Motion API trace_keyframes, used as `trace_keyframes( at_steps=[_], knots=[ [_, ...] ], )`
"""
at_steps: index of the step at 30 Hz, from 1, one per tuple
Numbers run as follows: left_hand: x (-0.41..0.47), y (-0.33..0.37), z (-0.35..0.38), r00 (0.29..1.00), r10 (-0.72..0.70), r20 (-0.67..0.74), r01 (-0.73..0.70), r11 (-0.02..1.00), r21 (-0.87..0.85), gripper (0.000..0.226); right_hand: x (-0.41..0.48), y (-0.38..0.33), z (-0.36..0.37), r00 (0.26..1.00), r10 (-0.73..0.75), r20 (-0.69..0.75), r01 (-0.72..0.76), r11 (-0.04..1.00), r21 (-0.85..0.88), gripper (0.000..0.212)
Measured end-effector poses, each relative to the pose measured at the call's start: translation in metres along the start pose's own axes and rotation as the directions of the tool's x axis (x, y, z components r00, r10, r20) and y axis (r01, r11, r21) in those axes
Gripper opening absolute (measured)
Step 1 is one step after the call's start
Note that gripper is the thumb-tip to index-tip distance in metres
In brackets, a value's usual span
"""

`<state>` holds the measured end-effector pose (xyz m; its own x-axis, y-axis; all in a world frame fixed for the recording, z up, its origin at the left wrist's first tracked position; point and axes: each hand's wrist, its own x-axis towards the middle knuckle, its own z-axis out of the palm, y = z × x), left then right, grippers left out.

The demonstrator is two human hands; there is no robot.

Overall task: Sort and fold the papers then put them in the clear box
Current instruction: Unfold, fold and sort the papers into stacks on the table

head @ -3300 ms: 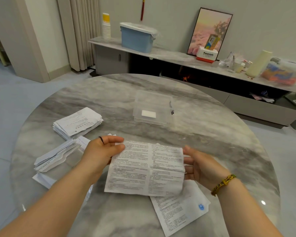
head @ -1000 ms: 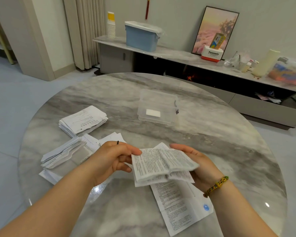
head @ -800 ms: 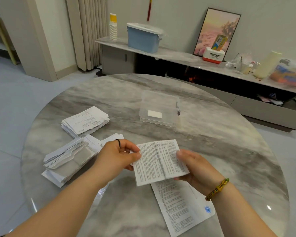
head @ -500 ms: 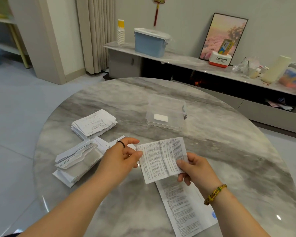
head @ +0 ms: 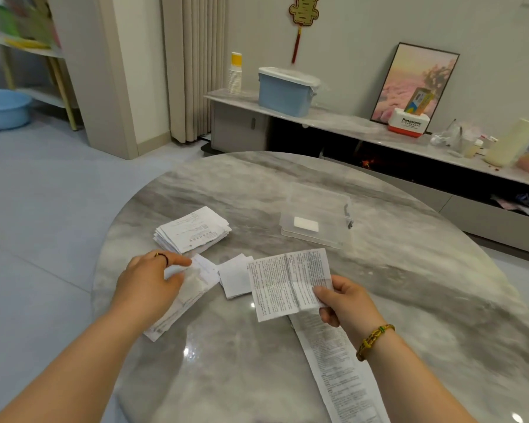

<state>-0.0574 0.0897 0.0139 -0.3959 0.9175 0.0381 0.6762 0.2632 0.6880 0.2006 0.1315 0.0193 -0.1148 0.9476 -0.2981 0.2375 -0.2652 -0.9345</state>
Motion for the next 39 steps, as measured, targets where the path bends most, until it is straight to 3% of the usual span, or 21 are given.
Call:
trace_keyframes(
  at_steps=[5, 10, 19, 25, 29, 32, 36, 39],
  knots=[
    [-0.007, -0.024, -0.006, 0.986, 0.058, 0.154, -0.079, 0.988, 0.131, 0.031, 0.028, -0.02, 0.026, 0.999, -0.015, 0.038, 0.014, 1.0, 0.014, 0.019],
    [-0.012, -0.032, -0.002, 0.964, 0.139, 0.229, -0.194, 0.951, 0.241, 0.035, 0.064, -0.05, 0.062, 0.996, -0.045, 0.074, 0.052, 0.993, -0.104, 0.014],
    [-0.005, -0.039, -0.001, 0.937, 0.201, 0.284, -0.267, 0.938, 0.219, 0.038, 0.117, -0.087, 0.135, 0.983, -0.101, 0.153, 0.154, 0.909, -0.388, 0.028],
    [0.0, -0.046, -0.003, 0.931, 0.208, 0.302, -0.27, 0.946, 0.182, 0.034, 0.142, -0.079, 0.152, 0.979, -0.092, 0.181, 0.184, 0.782, -0.595, 0.026],
    [0.001, -0.046, -0.005, 0.931, 0.227, 0.286, -0.289, 0.937, 0.197, 0.032, 0.154, -0.067, 0.155, 0.987, -0.11, 0.115, 0.158, 0.753, -0.639, 0.017],
    [0.002, -0.045, -0.006, 0.932, 0.219, 0.288, -0.278, 0.943, 0.183, 0.031, 0.155, -0.063, 0.151, 0.99, -0.127, 0.062, 0.138, 0.779, -0.612, 0.033],
    [0.002, -0.047, -0.007, 0.925, 0.215, 0.314, -0.28, 0.943, 0.18, 0.03, 0.145, -0.063, 0.145, 0.956, -0.292, -0.025, 0.197, 0.703, -0.684, 0.047],
    [0.003, -0.047, -0.009, 0.909, 0.217, 0.355, -0.294, 0.939, 0.179, 0.032, 0.124, -0.068, 0.149, 0.83, -0.557, 0.031, 0.404, 0.562, -0.722, 0.037]
  ],
)
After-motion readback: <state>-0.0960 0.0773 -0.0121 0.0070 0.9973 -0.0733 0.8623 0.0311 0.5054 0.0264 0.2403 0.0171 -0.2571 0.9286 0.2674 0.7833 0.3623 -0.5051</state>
